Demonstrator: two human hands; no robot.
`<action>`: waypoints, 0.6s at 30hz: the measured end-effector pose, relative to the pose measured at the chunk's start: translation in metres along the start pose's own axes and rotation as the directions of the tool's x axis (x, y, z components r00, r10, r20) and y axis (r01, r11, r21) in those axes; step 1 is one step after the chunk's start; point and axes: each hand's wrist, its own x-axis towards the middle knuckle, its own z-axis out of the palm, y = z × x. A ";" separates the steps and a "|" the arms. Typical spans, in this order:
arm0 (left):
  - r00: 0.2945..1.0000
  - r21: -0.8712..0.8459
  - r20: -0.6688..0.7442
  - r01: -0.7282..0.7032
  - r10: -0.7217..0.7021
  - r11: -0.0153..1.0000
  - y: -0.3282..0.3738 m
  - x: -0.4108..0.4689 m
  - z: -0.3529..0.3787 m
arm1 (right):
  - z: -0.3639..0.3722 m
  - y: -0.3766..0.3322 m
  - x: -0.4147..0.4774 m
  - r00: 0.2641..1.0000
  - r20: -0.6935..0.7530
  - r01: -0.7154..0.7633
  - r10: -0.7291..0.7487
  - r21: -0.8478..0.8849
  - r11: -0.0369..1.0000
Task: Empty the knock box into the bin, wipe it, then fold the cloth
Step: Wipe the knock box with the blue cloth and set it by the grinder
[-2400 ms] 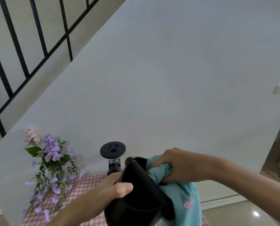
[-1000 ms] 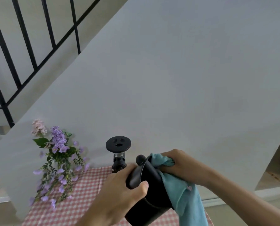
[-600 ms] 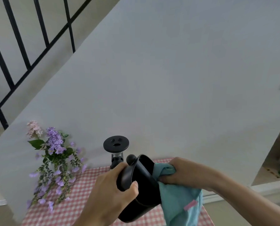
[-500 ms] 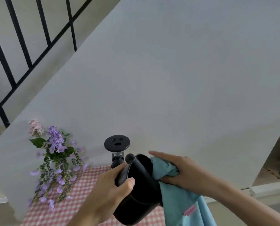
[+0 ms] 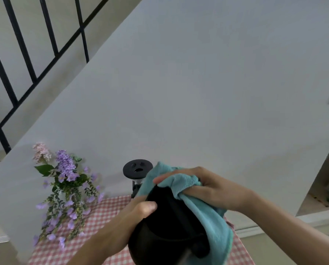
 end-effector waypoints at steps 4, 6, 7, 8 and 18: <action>0.979 -0.210 -0.181 -0.131 0.093 0.969 0.002 -0.001 -0.015 | -0.005 0.014 -0.003 0.989 -0.063 -0.137 0.137 0.010 0.991; 0.956 -0.147 -0.205 -0.243 0.211 0.959 -0.001 -0.005 -0.020 | 0.004 0.014 -0.004 0.989 -0.106 -0.097 0.098 0.018 0.995; 0.954 -0.132 -0.202 -0.252 0.223 0.959 -0.005 -0.002 -0.022 | 0.011 0.011 -0.002 0.985 -0.165 -0.054 0.057 0.024 0.998; 0.946 -0.138 -0.235 -0.260 0.224 0.956 -0.009 0.001 -0.022 | 0.018 0.008 0.000 0.974 -0.228 -0.014 0.015 0.004 1.000; 0.823 -0.183 -0.536 -0.330 0.188 0.926 -0.009 0.011 -0.007 | 0.105 0.040 -0.001 0.660 -0.602 0.128 -0.449 -0.499 0.857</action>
